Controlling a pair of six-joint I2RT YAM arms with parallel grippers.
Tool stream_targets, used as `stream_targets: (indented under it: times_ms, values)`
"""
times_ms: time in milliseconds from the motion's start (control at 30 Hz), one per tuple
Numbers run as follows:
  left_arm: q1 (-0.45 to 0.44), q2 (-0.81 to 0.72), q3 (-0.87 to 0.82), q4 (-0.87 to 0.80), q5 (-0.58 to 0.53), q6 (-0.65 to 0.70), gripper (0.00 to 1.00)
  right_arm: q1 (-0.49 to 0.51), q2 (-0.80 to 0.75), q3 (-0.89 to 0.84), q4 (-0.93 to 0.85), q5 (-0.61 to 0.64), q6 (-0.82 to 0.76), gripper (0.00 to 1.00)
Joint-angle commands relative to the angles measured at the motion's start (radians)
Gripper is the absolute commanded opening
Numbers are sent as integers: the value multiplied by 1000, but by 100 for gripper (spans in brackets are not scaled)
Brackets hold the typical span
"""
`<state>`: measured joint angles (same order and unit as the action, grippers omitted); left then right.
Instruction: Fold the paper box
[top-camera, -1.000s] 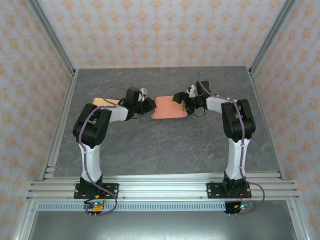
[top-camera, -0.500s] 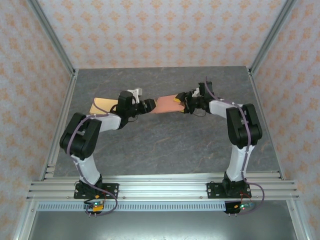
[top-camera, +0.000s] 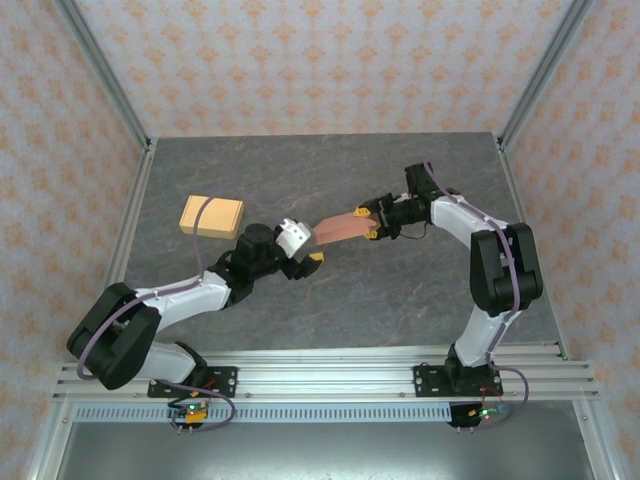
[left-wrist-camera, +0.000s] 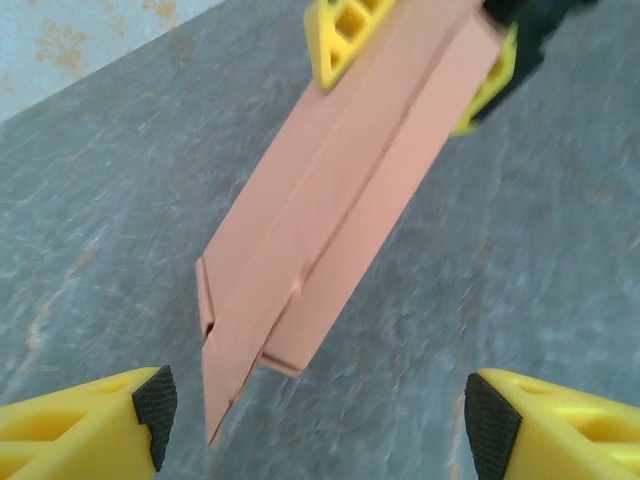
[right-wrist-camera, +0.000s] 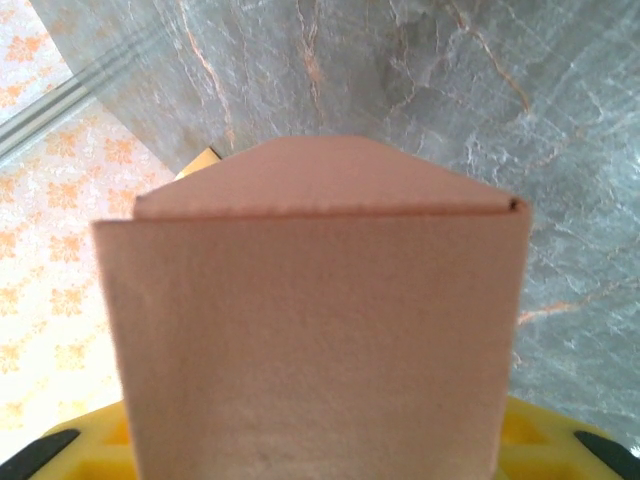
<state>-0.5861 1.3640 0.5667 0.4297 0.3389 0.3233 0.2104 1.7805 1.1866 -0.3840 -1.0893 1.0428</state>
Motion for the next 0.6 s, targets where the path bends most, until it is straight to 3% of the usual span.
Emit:
stream_targets:
  times_ms: [0,133,300,567]
  values:
    - [-41,23,57,-93,-171,243,78,-2,-23,13,-131,-54,10,44]
    - [-72,127,120,-77,-279,293,78,-2,-17,5,-128,-71,9,44]
    - [-73,213,168,-34,-260,307,74,0,-34,-13,-102,-62,32,44]
    - [-83,276,246,-153,-190,368,49,3,-45,-19,-42,-65,92,45]
